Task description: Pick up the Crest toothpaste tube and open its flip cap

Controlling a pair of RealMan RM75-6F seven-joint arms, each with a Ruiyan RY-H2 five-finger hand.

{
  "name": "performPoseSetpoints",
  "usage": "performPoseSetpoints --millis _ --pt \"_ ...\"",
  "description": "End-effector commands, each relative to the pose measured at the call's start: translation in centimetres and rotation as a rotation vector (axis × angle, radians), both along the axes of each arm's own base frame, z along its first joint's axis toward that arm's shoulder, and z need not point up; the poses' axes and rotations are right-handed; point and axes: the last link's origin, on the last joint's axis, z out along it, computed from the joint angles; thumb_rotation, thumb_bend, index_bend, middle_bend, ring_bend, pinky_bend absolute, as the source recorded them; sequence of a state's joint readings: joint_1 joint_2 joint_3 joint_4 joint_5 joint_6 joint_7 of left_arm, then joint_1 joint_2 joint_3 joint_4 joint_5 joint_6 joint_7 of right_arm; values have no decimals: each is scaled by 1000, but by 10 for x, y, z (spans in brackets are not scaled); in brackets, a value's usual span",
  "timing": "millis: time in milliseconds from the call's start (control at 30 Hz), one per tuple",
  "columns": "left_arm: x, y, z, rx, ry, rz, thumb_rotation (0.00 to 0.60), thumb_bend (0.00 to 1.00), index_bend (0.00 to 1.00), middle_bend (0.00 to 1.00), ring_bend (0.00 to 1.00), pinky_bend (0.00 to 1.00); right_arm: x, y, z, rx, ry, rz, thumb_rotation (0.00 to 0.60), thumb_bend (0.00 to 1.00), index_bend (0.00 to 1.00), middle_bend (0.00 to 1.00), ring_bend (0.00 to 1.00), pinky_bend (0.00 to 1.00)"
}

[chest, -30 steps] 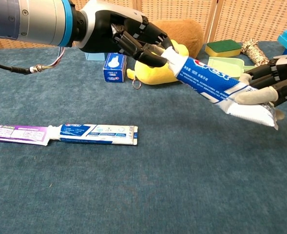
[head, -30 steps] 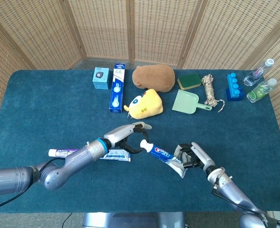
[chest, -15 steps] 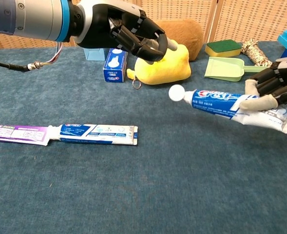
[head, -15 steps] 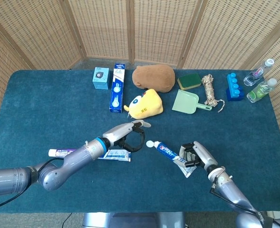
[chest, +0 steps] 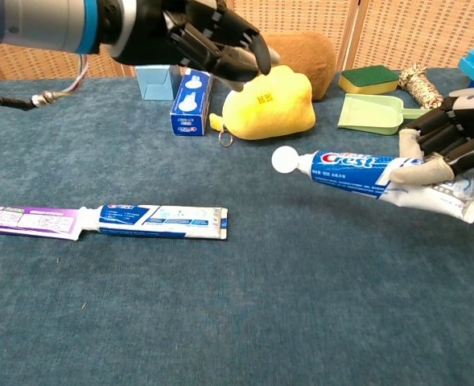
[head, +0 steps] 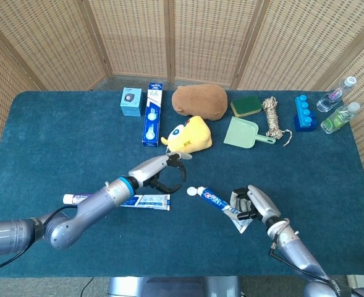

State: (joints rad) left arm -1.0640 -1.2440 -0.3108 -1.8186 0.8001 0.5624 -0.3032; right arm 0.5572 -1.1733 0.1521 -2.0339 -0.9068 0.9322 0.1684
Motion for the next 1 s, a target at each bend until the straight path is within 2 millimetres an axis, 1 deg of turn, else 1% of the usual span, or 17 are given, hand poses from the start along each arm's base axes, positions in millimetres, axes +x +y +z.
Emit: performPoseSetpoints --millis 33,133,167,267,400,500,600,700,1000 --pt "-8 0 13 35 1 12 600 389 425 116 19 141 -5 -2 4 -14 -25 -27 600 499 996 753 746 766" --pt "-19 -3 25 65 7 25 600 388 399 116 17 141 -11 -3 10 -29 -57 -52 600 498 996 753 745 765" --pt "-26 -5 31 84 18 32 600 387 394 116 16 141 -15 -5 14 -39 -68 -66 600 499 996 753 745 766" --pt "-42 -12 47 127 42 44 600 387 390 114 13 141 -25 -6 23 -55 -78 -83 600 497 997 753 746 766" --pt "-61 -25 67 179 68 66 600 386 383 114 13 140 -38 -7 29 -59 -80 -100 600 496 993 750 743 757" --pt "-81 -41 87 238 103 99 600 386 377 114 13 140 -48 -8 32 -62 -81 -111 600 495 988 749 732 744" --pt "-96 -56 100 277 132 124 600 385 375 114 13 140 -55 -8 33 -65 -81 -116 600 496 984 747 725 738" --pt "-116 -74 114 318 178 172 600 386 372 114 12 139 -64 -8 33 -59 -72 -123 600 492 982 747 718 730" --pt "-157 -116 144 435 261 304 600 384 361 116 11 138 -80 -10 30 -53 -44 -136 600 485 979 744 697 700"
